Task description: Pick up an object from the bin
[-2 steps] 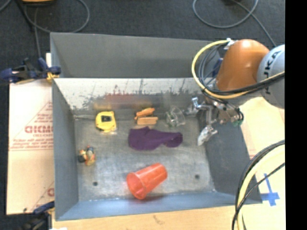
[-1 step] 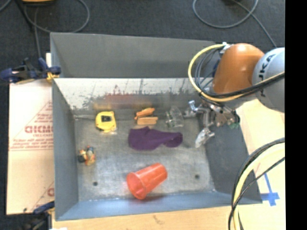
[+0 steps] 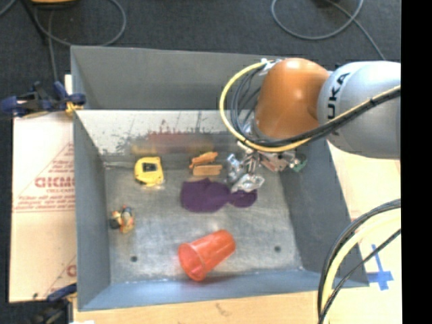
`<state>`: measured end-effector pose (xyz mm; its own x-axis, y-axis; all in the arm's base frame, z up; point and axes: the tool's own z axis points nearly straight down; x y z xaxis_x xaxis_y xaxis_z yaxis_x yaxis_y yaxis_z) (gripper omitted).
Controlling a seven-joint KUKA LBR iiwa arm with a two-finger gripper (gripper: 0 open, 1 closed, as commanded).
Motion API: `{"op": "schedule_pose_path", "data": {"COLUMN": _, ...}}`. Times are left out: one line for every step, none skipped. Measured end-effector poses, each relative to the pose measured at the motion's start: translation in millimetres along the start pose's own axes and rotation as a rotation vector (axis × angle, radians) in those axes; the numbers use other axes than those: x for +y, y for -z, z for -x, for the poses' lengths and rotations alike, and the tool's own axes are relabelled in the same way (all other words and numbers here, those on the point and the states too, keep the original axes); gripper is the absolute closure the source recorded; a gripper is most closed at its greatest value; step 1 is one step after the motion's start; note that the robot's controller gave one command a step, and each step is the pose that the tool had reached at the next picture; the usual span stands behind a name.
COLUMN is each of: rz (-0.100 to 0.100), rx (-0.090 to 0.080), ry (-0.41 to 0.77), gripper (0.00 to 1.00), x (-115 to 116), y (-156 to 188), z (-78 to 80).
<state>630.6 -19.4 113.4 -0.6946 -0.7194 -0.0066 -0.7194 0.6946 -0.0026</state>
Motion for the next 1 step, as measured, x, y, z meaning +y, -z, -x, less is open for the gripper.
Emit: {"op": "schedule_pose_path", "data": {"rz": 0.0, "rx": 0.0, "ry": -0.001, "gripper": 1.0, "x": 0.1, "y": 0.0, "z": 0.1}}
